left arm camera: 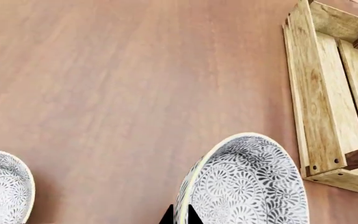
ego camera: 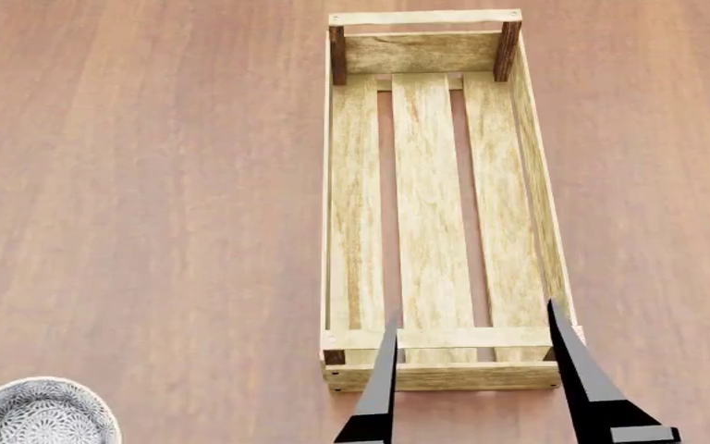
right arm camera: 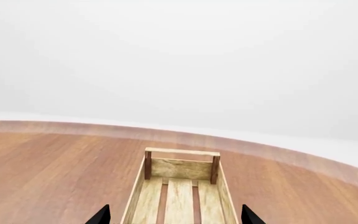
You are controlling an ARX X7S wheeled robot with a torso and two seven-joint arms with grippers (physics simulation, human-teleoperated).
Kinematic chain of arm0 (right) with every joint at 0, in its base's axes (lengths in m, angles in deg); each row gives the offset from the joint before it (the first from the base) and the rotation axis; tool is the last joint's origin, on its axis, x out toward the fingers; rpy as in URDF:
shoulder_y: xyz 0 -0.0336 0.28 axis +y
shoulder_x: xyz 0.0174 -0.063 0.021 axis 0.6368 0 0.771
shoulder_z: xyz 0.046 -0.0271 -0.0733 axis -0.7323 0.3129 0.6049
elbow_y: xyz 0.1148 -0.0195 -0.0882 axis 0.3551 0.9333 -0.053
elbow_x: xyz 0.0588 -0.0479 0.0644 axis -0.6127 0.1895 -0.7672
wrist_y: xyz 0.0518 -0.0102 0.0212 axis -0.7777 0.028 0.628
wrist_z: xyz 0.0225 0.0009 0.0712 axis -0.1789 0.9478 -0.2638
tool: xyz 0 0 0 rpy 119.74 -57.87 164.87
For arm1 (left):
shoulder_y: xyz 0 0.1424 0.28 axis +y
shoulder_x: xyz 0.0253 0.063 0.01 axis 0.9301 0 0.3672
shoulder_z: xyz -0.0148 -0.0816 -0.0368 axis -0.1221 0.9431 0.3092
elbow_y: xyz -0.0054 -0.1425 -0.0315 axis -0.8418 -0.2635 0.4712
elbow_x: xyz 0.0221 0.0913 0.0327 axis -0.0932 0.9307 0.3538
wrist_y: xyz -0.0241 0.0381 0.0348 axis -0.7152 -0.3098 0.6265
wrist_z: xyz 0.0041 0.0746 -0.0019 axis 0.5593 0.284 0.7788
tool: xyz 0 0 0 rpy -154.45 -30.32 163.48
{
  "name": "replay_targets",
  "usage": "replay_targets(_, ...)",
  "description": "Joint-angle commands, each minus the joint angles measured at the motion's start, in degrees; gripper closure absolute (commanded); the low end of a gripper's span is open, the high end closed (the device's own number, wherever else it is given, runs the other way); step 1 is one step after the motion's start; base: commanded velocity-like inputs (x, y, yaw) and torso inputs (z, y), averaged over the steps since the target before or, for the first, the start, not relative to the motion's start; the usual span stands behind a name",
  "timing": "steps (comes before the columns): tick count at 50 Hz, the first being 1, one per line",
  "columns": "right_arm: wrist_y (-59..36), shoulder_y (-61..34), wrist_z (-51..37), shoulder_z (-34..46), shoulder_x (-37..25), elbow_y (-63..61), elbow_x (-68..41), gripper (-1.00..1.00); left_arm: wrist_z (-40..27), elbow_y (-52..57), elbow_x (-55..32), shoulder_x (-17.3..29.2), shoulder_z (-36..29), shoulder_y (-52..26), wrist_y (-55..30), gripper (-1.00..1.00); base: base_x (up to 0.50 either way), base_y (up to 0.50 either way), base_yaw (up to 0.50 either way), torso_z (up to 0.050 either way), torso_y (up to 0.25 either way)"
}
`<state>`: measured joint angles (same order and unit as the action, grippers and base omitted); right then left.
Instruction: Stack the right bowl on the left bowl and place them in the tray.
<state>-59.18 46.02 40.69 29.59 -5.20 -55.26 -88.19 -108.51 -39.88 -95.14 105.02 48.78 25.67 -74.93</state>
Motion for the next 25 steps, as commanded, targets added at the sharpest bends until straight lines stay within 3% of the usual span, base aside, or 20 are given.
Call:
replay_targets(1, 2.42, -0.2, 1.7, -1.18, 0.95, 2.89, 0.12, -1.0, -1.0, 1.28, -4.92, 1.59, 7.36, 0.54, 3.07, 1.0, 0.0, 0.0, 0.0, 0.0, 0.0)
replay_targets(25, 2.67, -0.33, 1.42, -0.63, 0.69, 3.49, -0.24, -1.0, -1.07, 2.44, -8.13, 4.51, 17.62, 6.15, 6.57, 1.0, 0.0, 0.0, 0.0, 0.0, 0.0)
